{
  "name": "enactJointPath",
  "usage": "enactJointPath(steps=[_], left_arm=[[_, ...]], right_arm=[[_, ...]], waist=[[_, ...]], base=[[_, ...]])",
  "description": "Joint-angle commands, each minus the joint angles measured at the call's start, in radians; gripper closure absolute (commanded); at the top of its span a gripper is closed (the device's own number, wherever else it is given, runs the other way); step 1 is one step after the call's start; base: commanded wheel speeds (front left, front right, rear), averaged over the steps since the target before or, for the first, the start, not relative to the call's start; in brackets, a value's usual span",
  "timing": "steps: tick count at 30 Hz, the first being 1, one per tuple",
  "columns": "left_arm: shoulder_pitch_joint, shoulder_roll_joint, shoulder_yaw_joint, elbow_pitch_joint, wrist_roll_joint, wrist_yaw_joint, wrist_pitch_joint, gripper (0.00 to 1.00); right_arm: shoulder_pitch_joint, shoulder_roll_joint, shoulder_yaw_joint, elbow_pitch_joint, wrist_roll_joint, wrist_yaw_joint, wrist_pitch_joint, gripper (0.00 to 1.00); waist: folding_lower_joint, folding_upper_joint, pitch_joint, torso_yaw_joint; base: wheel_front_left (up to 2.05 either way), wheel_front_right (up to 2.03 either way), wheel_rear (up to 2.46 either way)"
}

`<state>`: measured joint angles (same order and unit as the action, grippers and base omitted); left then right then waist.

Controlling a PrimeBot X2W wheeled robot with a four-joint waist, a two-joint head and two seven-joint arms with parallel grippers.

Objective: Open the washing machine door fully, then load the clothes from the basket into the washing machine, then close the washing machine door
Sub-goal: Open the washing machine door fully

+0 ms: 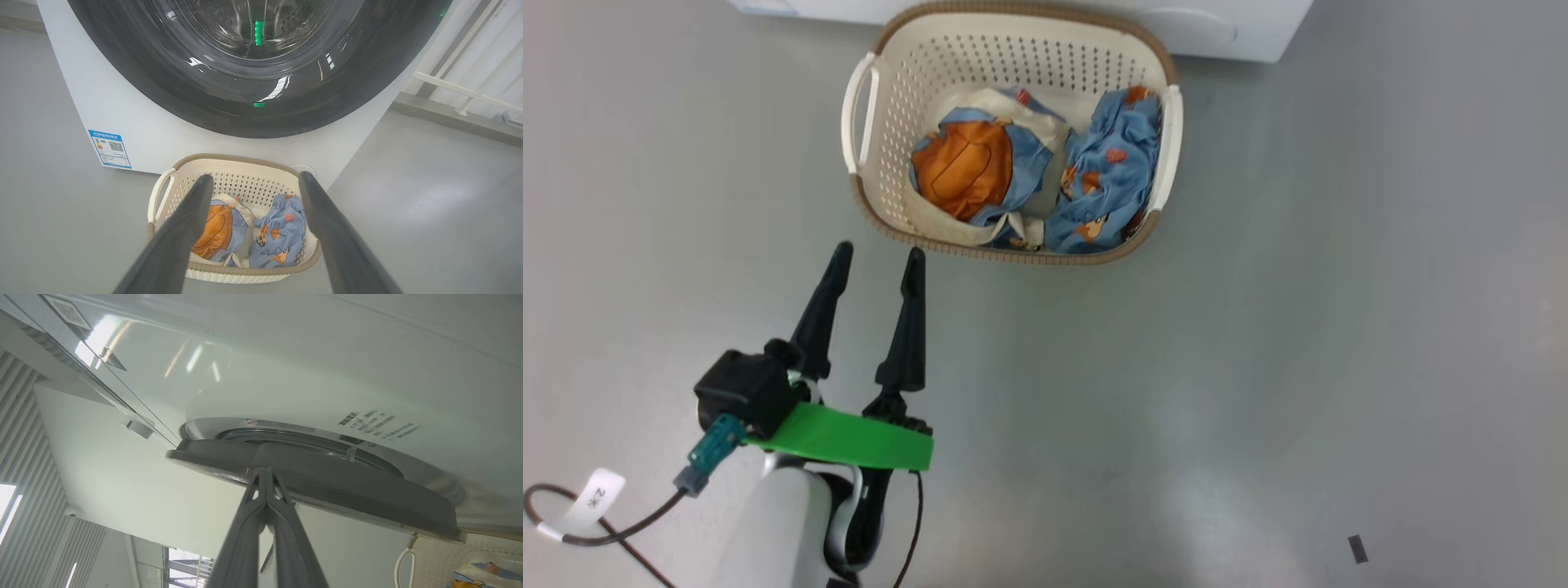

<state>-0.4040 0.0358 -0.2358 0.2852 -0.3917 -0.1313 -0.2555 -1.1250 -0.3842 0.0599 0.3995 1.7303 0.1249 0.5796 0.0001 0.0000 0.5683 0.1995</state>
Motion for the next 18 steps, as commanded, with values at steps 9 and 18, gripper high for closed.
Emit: enactJointPath(steps=[9,18], left_arm=[[-0.037,0.014,-0.010,-0.057,-0.038,0.010,-0.006,0.00],[-0.044,0.014,-0.038,-0.089,-0.061,0.020,-0.006,0.00]], right_arm=[[-0.130,0.025,0.011,0.017,-0.066,0.006,0.053,1.00],[-0.227,0.035,0.028,0.060,-0.109,0.006,0.080,1.00]], waist=[[-0.0001,0.0000,0.082,0.056],[-0.0001,0.0000,0.118,0.088]], base=[[0.00,0.00,0.00],[0.00,0.00,0.00]])
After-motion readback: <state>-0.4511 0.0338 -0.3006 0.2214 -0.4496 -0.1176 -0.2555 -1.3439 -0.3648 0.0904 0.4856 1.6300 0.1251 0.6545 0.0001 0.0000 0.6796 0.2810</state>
